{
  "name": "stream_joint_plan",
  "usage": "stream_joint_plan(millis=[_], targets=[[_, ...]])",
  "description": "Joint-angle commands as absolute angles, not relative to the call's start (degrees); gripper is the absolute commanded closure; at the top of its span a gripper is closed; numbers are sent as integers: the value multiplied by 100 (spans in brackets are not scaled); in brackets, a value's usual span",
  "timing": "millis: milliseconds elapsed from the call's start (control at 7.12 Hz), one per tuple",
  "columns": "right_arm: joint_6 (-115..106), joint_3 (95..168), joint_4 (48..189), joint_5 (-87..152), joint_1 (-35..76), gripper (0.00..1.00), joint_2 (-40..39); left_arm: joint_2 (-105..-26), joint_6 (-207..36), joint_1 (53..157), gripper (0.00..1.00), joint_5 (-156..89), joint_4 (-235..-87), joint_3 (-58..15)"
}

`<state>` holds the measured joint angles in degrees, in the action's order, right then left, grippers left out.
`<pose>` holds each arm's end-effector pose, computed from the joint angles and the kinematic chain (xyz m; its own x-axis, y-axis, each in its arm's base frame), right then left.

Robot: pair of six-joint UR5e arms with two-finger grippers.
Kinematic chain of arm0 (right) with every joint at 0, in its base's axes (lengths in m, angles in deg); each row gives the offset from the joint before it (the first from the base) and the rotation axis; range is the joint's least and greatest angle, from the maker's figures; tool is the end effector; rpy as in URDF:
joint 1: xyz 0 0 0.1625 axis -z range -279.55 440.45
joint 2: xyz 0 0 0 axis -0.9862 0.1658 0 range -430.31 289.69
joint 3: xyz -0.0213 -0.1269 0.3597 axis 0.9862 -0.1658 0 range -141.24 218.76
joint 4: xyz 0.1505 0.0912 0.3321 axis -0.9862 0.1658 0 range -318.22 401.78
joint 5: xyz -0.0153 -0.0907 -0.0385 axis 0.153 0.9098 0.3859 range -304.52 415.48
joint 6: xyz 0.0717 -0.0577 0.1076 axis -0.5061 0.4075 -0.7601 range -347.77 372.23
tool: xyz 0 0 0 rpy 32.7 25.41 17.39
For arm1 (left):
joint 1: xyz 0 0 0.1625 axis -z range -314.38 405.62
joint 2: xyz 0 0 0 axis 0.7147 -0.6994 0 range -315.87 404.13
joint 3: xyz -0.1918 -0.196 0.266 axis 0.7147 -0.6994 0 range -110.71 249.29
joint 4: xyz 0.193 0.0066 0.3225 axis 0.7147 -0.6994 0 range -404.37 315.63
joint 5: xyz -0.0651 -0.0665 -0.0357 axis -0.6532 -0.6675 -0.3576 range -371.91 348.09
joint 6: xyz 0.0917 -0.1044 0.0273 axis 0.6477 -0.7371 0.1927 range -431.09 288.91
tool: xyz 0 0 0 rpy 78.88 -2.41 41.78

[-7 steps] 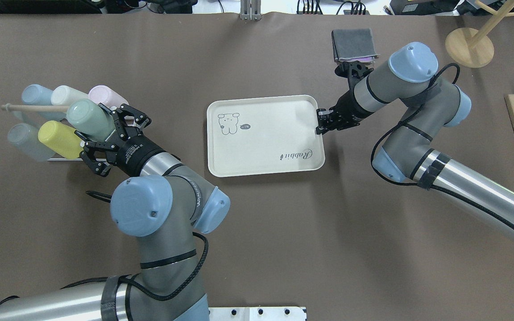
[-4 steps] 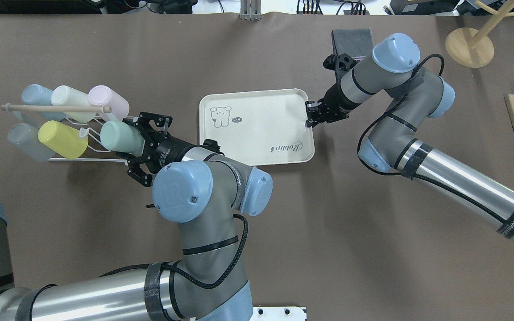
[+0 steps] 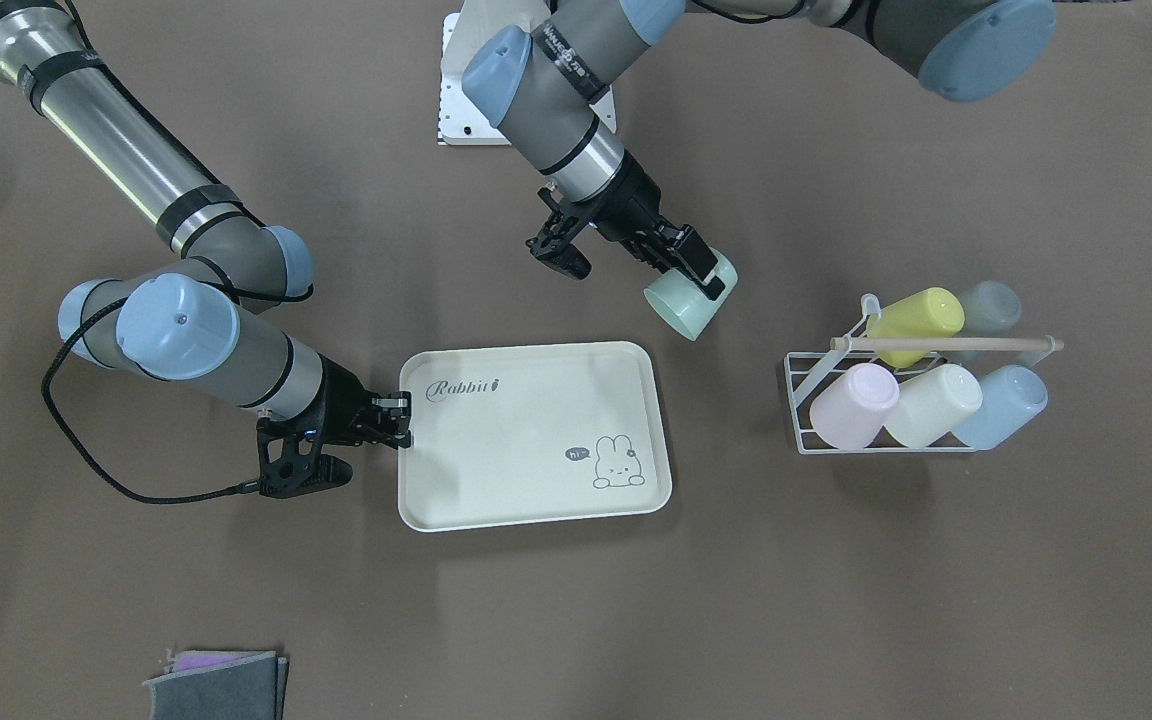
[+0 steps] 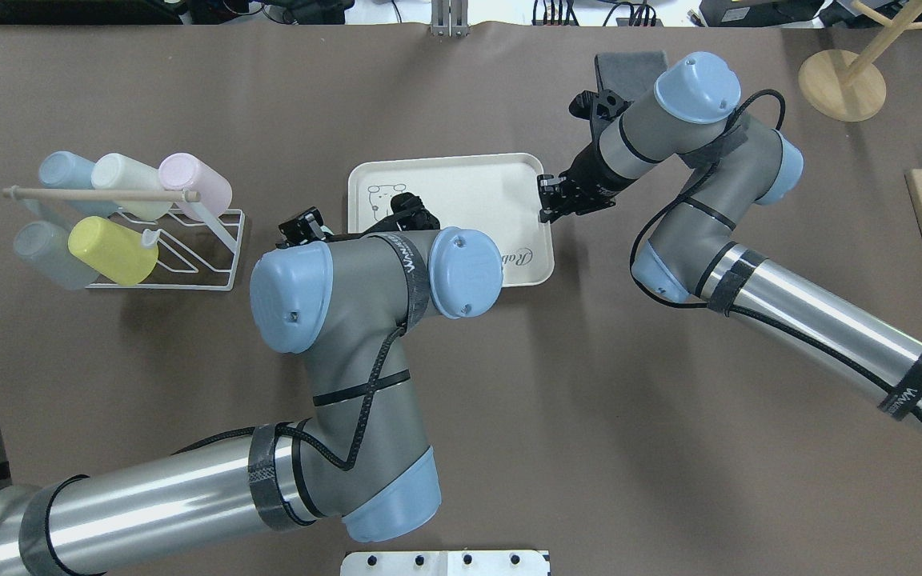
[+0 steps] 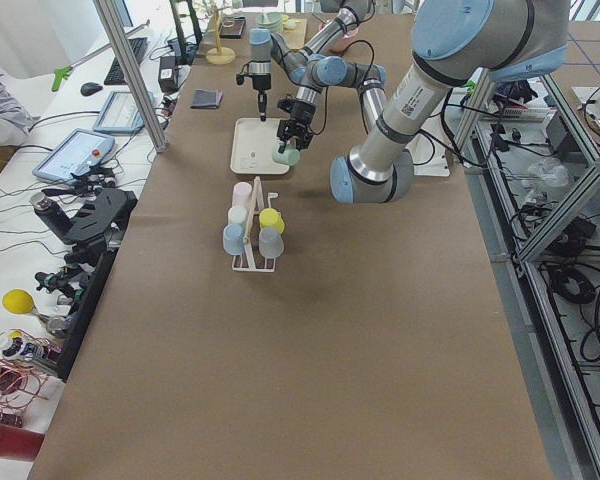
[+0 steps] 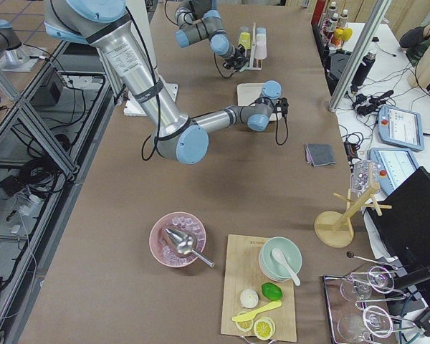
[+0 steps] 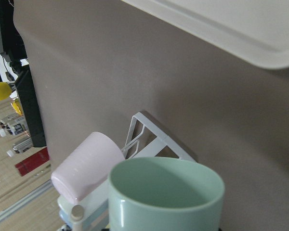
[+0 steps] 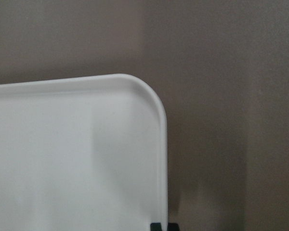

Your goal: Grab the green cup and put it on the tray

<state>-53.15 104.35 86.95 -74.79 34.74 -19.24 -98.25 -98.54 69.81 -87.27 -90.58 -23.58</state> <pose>-0.4756 -0.5475 0.3410 0.3895 -0.0558 0.9193 0.0046 0.9983 0.0587 0.5034 -0.4115 0.2215 0.8046 0.5798 0.1282 -0.5894 0.7538 0.2905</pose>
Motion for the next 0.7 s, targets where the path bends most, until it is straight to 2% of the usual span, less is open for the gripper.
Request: stream_joint_plan(millis=[0, 140, 281, 561], targets=[[-5333, 10433, 8695, -7477, 3475, 100, -1934, -9720, -11303, 7084, 100, -8995, -10163, -2352], [-5325, 10433, 8695, -7469, 3484, 100, -1951, -9703, -12032, 7180, 98, -9004, -10725, -2387], [-5325, 10442, 8687, -7294, 3501, 1, -1960, -9650, -12526, 7268, 98, -9030, -11365, -2413], [-5325, 10494, 8687, -7178, 3502, 0, -1925, -9265, -13067, 7513, 97, -8978, -13410, -2352]])
